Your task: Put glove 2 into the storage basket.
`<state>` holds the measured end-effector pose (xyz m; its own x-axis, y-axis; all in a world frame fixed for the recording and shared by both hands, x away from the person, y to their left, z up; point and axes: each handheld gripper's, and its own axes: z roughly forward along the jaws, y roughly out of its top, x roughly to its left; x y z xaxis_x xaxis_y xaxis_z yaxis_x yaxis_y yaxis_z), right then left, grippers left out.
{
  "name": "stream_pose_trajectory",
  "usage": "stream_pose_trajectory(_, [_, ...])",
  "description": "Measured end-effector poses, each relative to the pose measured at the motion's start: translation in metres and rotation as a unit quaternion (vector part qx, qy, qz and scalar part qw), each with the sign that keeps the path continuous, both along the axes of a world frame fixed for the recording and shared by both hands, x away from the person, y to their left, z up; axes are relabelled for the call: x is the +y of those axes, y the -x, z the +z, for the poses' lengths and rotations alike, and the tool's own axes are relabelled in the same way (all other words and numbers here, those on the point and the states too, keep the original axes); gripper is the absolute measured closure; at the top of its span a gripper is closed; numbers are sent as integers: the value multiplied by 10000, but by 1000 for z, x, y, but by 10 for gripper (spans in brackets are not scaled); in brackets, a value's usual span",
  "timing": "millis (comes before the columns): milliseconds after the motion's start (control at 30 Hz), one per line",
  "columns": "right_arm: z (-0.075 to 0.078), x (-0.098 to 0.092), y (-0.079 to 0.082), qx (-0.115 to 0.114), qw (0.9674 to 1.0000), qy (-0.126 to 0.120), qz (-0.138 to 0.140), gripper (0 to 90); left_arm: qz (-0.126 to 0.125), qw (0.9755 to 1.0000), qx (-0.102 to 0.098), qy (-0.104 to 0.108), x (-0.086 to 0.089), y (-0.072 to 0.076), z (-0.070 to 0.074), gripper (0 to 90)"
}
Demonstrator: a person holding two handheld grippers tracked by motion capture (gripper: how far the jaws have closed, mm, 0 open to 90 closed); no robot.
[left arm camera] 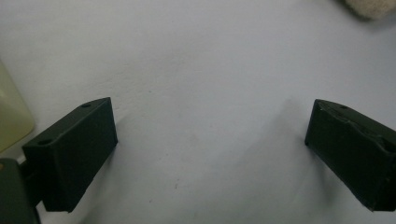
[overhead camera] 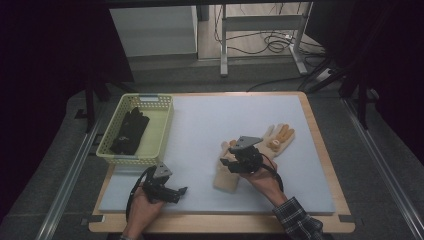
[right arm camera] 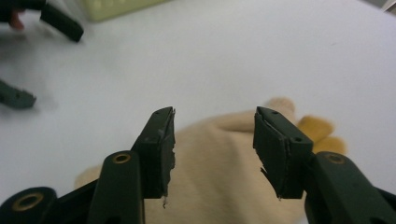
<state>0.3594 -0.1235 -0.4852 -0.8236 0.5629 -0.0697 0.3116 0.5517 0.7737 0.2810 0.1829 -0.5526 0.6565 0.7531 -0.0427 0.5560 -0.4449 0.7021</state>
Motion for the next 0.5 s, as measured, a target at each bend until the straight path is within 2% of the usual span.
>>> stream_pose_trajectory(67, [3, -4, -4, -15, 10000, 6, -92, 510, 7, 10000, 7, 8, 0, 0, 0, 23])
stream_pose_trajectory(167, [2, -11, -11, 52, 9997, 38, -239, 666, 6, 10000, 7, 8, 0, 0, 0, 22])
stream_pose_trajectory(233, [-2, -13, -17, 124, 9993, 53, -356, 715, 6, 10000, 8, 9, 0, 0, 0, 22])
stream_pose_trajectory(333, [-9, -13, -28, 225, 9988, 70, -440, 728, 7, 10000, 8, 9, 0, 0, 0, 23])
stream_pose_trajectory(500, [-24, 5, -45, 380, 9981, 161, -460, 720, 6, 10000, 6, 10, 0, 0, 0, 23])
